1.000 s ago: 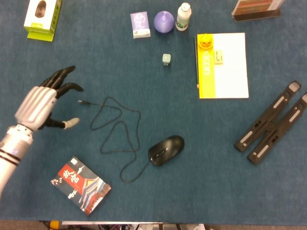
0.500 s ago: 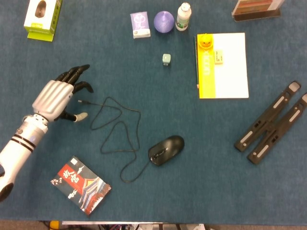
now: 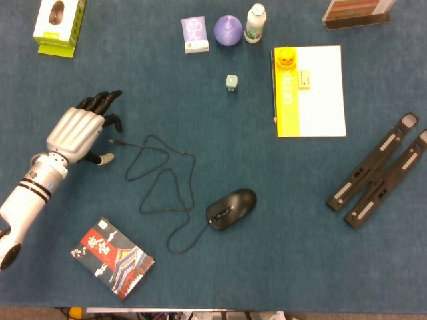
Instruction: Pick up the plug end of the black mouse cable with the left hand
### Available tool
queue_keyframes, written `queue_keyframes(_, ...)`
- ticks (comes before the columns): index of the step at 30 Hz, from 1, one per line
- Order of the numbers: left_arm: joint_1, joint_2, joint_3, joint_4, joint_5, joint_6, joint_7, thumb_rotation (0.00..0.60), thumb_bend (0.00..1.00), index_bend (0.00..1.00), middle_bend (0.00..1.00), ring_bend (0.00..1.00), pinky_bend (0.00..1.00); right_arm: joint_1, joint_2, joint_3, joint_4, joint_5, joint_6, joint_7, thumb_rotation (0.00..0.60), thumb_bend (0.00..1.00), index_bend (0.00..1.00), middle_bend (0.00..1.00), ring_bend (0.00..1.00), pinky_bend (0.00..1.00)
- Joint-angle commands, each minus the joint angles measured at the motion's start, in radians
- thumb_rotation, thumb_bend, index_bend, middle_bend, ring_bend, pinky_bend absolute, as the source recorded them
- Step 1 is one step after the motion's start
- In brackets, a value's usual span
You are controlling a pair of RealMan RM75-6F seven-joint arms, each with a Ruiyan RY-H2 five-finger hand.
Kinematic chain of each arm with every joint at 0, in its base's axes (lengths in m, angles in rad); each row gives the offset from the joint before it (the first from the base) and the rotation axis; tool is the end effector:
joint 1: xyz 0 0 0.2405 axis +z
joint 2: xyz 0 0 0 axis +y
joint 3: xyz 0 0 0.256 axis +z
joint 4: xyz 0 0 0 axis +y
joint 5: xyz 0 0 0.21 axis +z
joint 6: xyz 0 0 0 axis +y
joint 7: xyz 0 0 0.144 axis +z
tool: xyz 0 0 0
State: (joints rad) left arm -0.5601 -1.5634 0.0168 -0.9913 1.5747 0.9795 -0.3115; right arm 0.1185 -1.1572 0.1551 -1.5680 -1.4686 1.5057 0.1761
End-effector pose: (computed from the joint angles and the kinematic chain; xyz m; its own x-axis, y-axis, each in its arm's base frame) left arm -0.2914 0.3190 -0.0015 0.4458 0.3645 0.8176 0.8773 -0.3590 -0.3184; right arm -0.3036 -0.2125 0.1713 0.2159 0.1330 0.9673 -0.9746 -0.0316 0.2219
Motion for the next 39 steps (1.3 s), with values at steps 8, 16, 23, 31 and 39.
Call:
queue_keyframes(8,-0.027,0.008,0.006,0.003,-0.013,-0.036,0.012,0.600,0.33,0.41,0.00,0.00,0.13,-0.003,-0.008,-0.004,0.014,0.003,0.000,0.015,0.600,0.08,0.20,0.17,0.19,0.29)
queue_keyframes(16,-0.042,0.019,0.014,-0.011,-0.025,-0.067,0.026,0.600,0.34,0.41,0.00,0.00,0.13,-0.004,-0.011,-0.007,0.019,0.003,0.003,0.020,0.600,0.08,0.20,0.17,0.19,0.29)
queue_keyframes(23,-0.045,0.019,0.020,-0.015,-0.030,-0.071,0.029,0.600,0.34,0.41,0.00,0.00,0.13,-0.004,-0.014,-0.007,0.022,0.005,0.001,0.023,0.600,0.08,0.20,0.17,0.19,0.29)
queue_keyframes(31,-0.040,0.003,0.026,0.003,-0.034,-0.062,0.022,0.600,0.34,0.43,0.00,0.00,0.13,-0.007,-0.016,-0.009,0.027,0.007,0.004,0.028,0.600,0.08,0.20,0.17,0.19,0.29)
queue_keyframes(39,-0.041,-0.009,0.029,0.021,-0.035,-0.059,0.011,0.600,0.34,0.46,0.00,0.00,0.13,-0.009,-0.019,-0.009,0.030,0.009,0.004,0.031,0.600,0.08,0.20,0.17,0.19,0.29)
